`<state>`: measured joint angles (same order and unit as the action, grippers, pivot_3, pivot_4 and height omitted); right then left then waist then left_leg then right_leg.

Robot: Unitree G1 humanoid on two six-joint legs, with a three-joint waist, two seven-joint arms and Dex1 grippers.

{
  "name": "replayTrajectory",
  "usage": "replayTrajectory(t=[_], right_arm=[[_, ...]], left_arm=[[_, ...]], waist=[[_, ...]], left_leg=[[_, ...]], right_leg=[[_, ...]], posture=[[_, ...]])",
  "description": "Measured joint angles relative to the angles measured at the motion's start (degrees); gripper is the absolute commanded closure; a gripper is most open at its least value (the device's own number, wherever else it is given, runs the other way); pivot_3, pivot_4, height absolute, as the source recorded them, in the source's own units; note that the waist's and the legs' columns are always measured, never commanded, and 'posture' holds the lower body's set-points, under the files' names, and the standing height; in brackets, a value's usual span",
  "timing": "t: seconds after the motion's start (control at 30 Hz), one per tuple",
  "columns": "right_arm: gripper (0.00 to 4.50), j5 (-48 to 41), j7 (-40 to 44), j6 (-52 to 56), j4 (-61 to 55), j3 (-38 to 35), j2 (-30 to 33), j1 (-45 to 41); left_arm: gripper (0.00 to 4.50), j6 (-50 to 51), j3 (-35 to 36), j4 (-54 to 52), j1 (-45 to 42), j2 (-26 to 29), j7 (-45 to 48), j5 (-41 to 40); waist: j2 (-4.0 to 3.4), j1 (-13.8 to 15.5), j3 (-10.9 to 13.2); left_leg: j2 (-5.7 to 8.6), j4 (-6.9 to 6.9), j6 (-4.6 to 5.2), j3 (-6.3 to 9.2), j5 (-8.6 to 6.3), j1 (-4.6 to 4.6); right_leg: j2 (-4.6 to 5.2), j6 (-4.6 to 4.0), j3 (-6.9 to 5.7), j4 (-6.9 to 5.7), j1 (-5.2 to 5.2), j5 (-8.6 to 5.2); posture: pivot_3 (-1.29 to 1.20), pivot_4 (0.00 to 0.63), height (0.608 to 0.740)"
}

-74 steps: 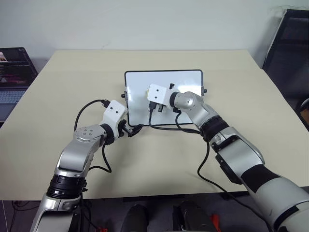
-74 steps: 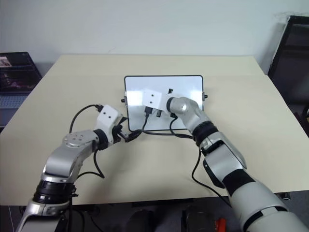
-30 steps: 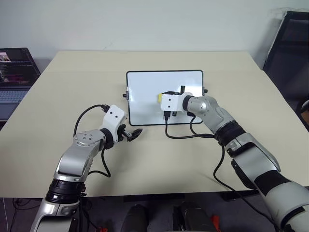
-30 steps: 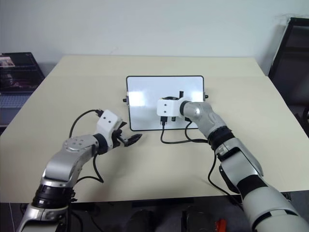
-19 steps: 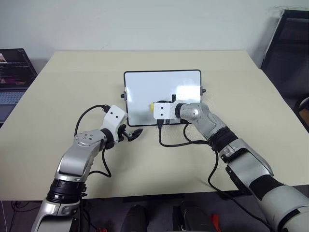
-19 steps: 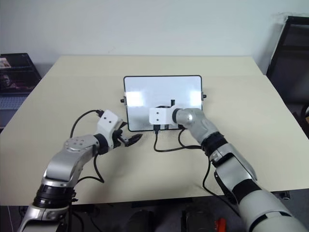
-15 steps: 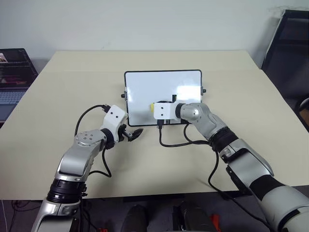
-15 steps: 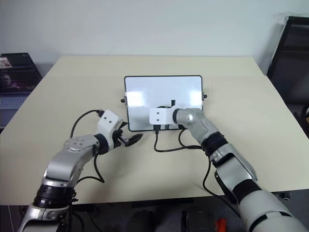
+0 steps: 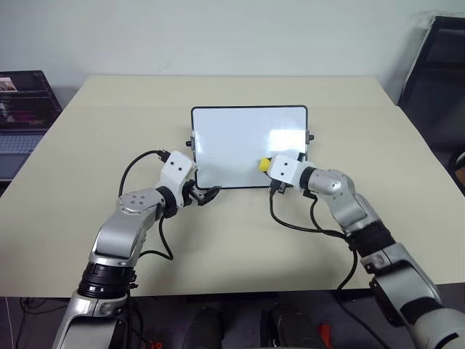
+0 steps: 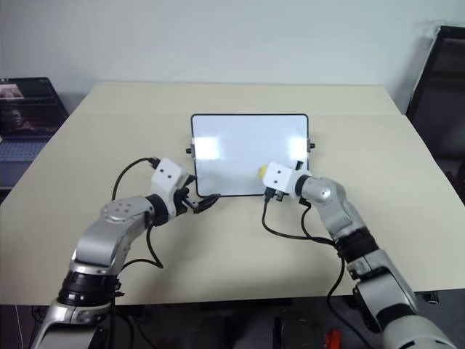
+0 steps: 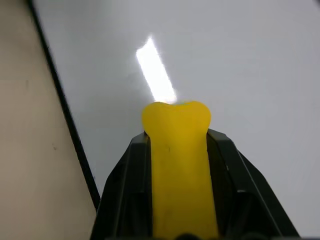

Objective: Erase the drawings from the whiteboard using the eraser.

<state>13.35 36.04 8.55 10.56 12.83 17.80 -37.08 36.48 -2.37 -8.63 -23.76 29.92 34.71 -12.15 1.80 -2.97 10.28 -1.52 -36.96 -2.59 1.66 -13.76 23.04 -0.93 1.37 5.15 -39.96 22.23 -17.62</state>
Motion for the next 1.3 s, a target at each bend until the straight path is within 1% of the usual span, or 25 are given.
replayTrajectory(t=[0.13, 0.23, 0.33, 0.47, 0.63, 0.73, 0.8, 0.93, 1.17, 1.23, 1.3], right_arm=[[3.38, -7.63, -1.67, 14.04, -17.83, -8.72, -1.6, 7.31], [3.38, -9.65, -4.33, 22.87, -28.13, -13.98, -1.0, 15.67], [3.38, -9.97, -8.27, 29.57, -32.82, -18.51, -0.99, 22.33], [3.38, -10.12, -12.12, 35.41, -35.88, -20.28, -0.72, 24.32], [3.38, -12.12, -15.03, 43.57, -35.97, -19.82, -3.37, 23.25], [3.38, -13.11, -16.07, 44.8, -34.8, -19.96, -3.94, 22.07], [3.38, -13.66, -17.32, 45.03, -32.81, -20.5, -3.95, 20.54], [3.38, -14.56, -19.07, 45.34, -30.31, -21.69, -3.71, 19.73], [3.38, -15.28, -21.68, 45.57, -25.86, -23.14, -3.22, 19.24], [2.64, -15.9, -22.27, 45.56, -25.39, -23.52, -3.21, 18.86], [2.06, -16.67, -22.51, 45.54, -25.03, -23.94, -3.15, 18.19]], left_arm=[[0.0, -1.58, -0.89, -3.58, -1.12, -1.28, 2.65, -2.47], [0.0, -2.74, -2.12, -5.25, -1.98, -1.37, 4.78, -3.24], [0.0, -6.13, -5.79, -5.31, -2.93, -0.87, 8.34, -2.59], [0.0, -10.04, -9.23, -4.09, -4.46, -0.73, 12.74, -1.88], [0.0, -14.67, -14.35, 3.99, -9.25, -0.63, 23.46, -1.9], [0.0, -18.11, -15.53, 8.75, -11.26, -0.86, 26.42, -1.08], [0.0, -21.56, -16.03, 13.37, -13.44, -1.41, 27.75, 0.54], [0.0, -25.75, -16.38, 18.09, -15.72, -3.0, 29.7, 2.18], [0.0, -28.68, -17.53, 19.66, -16.46, -5.6, 31.25, 3.5], [0.0, -29.12, -17.54, 19.7, -16.57, -5.84, 31.35, 3.86], [0.0, -29.25, -17.54, 19.74, -16.75, -6.28, 31.42, 4.29]], waist=[[0.0, 0.38, 0.0], [0.01, 1.07, 0.0], [0.0, 1.12, 0.0], [-0.01, 0.1, 0.01], [-0.02, -0.38, 0.01], [-0.02, -0.27, 0.01], [-0.02, -0.21, 0.01], [-0.02, -0.14, 0.01], [-0.02, -0.22, 0.01], [-0.02, -0.3, 0.01], [-0.02, -0.28, 0.01]], left_leg=[[0.0, 0.02, -0.01, 0.07, -0.02, 0.05], [0.05, 0.01, 0.0, 0.05, -0.02, 0.04], [0.08, 0.0, 0.0, -0.05, -0.01, 0.01], [0.02, 0.02, 0.01, -0.21, -0.01, -0.12], [0.0, 0.02, 0.01, -0.24, -0.01, -0.1], [0.02, 0.01, 0.02, -0.24, -0.02, -0.05], [0.04, 0.01, 0.02, -0.23, -0.02, -0.02], [0.04, 0.03, 0.04, -0.23, -0.03, 0.03], [0.01, 0.04, 0.07, -0.21, -0.05, 0.07], [0.01, 0.04, 0.07, -0.21, -0.05, 0.06], [0.02, 0.03, 0.07, -0.21, -0.05, 0.06]], right_leg=[[0.01, 0.01, -0.06, 0.1, -0.02, -0.01], [0.01, 0.02, -0.04, 0.14, -0.05, -0.02], [0.0, 0.03, 0.06, 0.12, -0.05, -0.02], [-0.11, 0.06, 0.15, 0.05, -0.05, -0.04], [-0.45, 0.07, 0.2, 0.05, 0.0, -0.06], [-0.42, 0.06, 0.21, 0.09, 0.0, -0.05], [-0.41, 0.06, 0.2, 0.13, 0.0, -0.05], [-0.4, 0.07, 0.2, 0.2, 0.01, -0.06], [-0.4, 0.07, 0.27, 0.27, 0.02, -0.06], [-0.41, 0.08, 0.28, 0.25, 0.02, -0.06], [-0.41, 0.08, 0.27, 0.24, 0.02, -0.06]], posture=[[0.0, 0.15, 0.74], [0.0, 0.15, 0.74], [0.0, 0.15, 0.74], [0.0, 0.15, 0.74], [0.0, 0.15, 0.74], [0.0, 0.15, 0.74], [0.0, 0.15, 0.74], [0.0, 0.15, 0.74], [0.0, 0.15, 0.74], [0.0, 0.15, 0.74], [0.0, 0.15, 0.74]])
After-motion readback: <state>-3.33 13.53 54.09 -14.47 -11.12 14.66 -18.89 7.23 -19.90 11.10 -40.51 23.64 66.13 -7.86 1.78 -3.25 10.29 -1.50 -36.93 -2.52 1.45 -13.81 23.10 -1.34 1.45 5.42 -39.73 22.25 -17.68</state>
